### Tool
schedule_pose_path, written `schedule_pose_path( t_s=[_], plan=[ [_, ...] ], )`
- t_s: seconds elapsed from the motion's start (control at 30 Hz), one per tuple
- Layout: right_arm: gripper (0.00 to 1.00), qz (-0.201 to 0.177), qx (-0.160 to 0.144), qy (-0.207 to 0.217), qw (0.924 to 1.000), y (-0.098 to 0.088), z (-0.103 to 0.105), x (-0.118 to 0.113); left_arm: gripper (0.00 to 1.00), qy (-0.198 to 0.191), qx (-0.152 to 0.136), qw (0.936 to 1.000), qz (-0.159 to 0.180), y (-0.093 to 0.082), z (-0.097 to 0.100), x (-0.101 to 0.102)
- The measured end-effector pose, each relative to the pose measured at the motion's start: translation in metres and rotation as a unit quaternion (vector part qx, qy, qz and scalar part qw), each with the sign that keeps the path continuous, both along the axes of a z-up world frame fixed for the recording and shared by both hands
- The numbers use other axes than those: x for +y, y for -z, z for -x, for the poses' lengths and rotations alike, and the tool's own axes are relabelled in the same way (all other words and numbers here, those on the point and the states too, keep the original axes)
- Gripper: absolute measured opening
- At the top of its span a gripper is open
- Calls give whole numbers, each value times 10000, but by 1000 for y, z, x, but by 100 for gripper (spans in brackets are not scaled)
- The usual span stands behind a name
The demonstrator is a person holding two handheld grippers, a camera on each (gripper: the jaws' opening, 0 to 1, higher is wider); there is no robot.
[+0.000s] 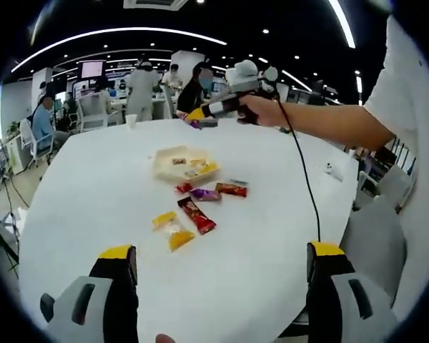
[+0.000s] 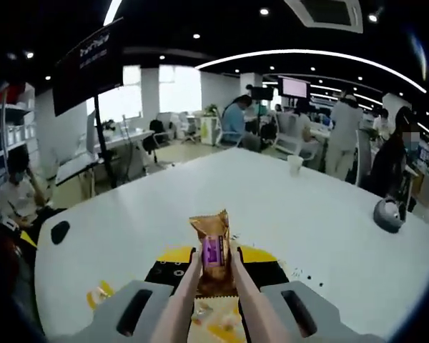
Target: Place the target food into the container with the food tongs after gripping and lifting it, then release it inside without dropping or visibly crushing the food.
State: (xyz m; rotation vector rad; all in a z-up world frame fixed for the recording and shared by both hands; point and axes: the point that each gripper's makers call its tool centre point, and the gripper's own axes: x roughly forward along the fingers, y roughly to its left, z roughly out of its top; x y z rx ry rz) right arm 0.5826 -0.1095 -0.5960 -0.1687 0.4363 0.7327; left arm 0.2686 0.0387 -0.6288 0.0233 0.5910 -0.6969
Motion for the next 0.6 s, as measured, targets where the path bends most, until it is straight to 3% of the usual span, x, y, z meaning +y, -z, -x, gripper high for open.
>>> schedule_pose_path(
  t_s=[0.37,0.43,0.47,0.6],
  plan=[
    [22,124,70,223,9997,2,-6,-15,99,-172,-41,9998,59,-5,-1,13],
    [25,115,269,212,9993,7,-5,-14,99,-176,-45,9998,63,-5,-1,13],
    [26,213,552,197,9981,15,-1,-15,99,-183,-51,9998,75,-6,0,13],
    [26,287,516,166,9981,14,3,-13,99,-151,-68,9998,128,-8,2,9]
  ],
)
